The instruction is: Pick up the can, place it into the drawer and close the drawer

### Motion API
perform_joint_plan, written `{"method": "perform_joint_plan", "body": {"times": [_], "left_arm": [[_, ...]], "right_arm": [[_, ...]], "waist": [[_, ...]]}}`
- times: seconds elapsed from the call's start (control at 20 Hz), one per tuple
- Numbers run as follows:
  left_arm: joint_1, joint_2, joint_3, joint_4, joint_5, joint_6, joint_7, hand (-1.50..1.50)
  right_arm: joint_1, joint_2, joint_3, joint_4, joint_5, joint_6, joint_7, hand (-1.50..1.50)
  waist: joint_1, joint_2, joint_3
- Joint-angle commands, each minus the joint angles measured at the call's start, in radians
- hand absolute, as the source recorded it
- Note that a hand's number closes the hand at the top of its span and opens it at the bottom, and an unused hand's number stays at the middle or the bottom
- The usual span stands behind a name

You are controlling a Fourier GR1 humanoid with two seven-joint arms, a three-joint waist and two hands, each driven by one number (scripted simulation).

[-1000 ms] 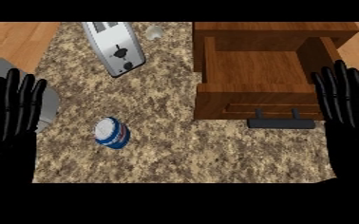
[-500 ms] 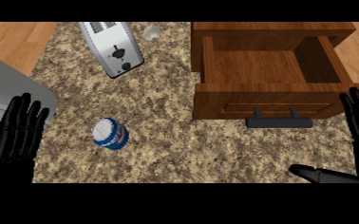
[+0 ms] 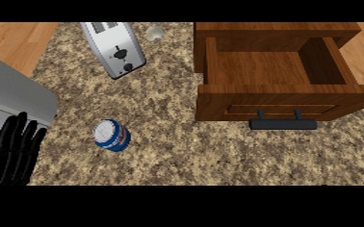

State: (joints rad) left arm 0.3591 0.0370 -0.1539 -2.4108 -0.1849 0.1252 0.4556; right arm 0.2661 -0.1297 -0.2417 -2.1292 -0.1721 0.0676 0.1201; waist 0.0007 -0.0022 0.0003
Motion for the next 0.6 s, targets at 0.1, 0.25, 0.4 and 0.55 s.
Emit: {"method": "perform_joint_plan", "body": {"times": [0.1,0.25,0.4,0.55], "left_arm": [[0.020,0.001,0.108,-0.089,0.120,0.009,0.051,-1.50],[0.027,-0.025,0.058,-0.160,0.110,0.039,0.124,-1.50],[0.014,-0.036,0.071,-0.103,0.174,0.075,0.093,-1.50],[-0.108,-0.017,0.143,-0.065,0.225,0.087,0.159,-1.50]], "right_arm": [[0.074,-0.007,-0.076,0.012,-0.054,0.067,-0.051,-1.50],[0.134,-0.005,-0.100,-0.008,-0.104,0.128,-0.078,-1.50],[0.114,-0.007,-0.133,0.041,-0.124,0.152,-0.114,-1.50],[0.149,-0.001,-0.159,0.032,-0.158,0.196,-0.125,-1.50]], "waist": [[-0.001,0.000,0.000],[-0.002,-0.001,0.000],[-0.002,0.000,0.000],[-0.009,0.001,0.000]]}}
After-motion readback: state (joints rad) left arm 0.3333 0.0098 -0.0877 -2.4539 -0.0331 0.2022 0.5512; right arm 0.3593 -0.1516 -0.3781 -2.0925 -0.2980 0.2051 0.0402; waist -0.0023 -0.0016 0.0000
